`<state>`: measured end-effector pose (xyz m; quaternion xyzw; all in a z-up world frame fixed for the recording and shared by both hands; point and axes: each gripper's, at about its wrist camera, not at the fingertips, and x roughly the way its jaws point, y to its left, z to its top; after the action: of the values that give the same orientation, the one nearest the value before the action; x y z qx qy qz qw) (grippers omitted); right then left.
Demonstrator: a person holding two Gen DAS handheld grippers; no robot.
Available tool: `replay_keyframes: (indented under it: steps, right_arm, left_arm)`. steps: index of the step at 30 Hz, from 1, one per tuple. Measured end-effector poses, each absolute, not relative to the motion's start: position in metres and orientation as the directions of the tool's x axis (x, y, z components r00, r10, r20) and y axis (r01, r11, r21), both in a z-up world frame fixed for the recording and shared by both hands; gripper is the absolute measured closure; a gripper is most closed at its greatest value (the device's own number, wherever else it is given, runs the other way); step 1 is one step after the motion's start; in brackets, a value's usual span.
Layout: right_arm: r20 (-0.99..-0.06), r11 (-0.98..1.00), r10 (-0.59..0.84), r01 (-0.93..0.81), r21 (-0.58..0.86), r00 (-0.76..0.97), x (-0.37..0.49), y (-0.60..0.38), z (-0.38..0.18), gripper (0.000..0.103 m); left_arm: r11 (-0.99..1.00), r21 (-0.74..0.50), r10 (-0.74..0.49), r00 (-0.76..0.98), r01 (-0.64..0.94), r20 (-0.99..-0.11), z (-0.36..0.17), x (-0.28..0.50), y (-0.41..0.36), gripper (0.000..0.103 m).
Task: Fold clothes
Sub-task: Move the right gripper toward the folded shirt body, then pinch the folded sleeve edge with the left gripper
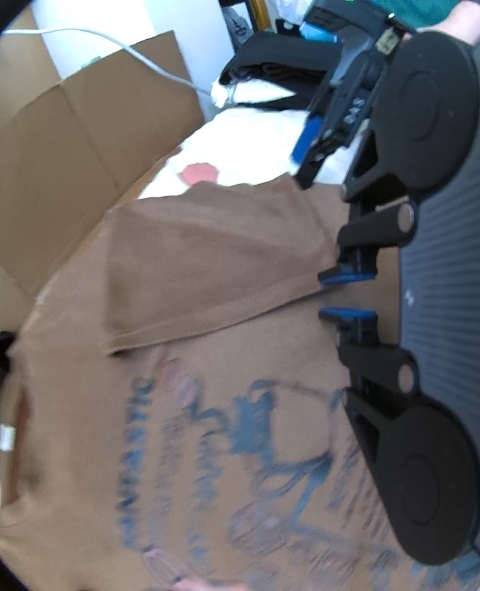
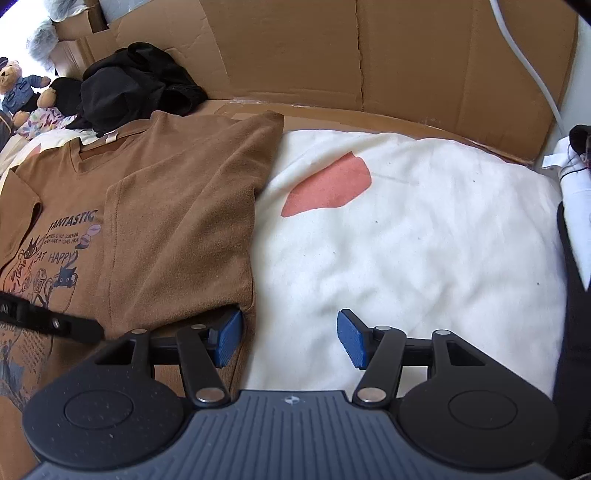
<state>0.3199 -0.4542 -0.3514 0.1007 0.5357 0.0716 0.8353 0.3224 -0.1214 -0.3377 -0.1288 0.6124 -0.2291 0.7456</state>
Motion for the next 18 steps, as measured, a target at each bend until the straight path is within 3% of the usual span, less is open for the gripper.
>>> replay_keyframes:
  steps: [4,18]
  right_arm:
    - [-0.876,0.968,0.231,-0.009,0.25,0.424,0.316,-0.46,-0.348,0.041]
    - [-0.82,0.93,0.309,0.027,0.367,0.483,0.339,-0.47,-0.335,0.041]
  left_arm:
    - [0.877,-0.452,-0.48,0.237,0.165,-0.845,-0.328,0.345,-0.114,0.067]
    - [0.91,-0.367,-0.414,0.393,0.192,-0.821,-0.329,0.411,-0.121,0.063]
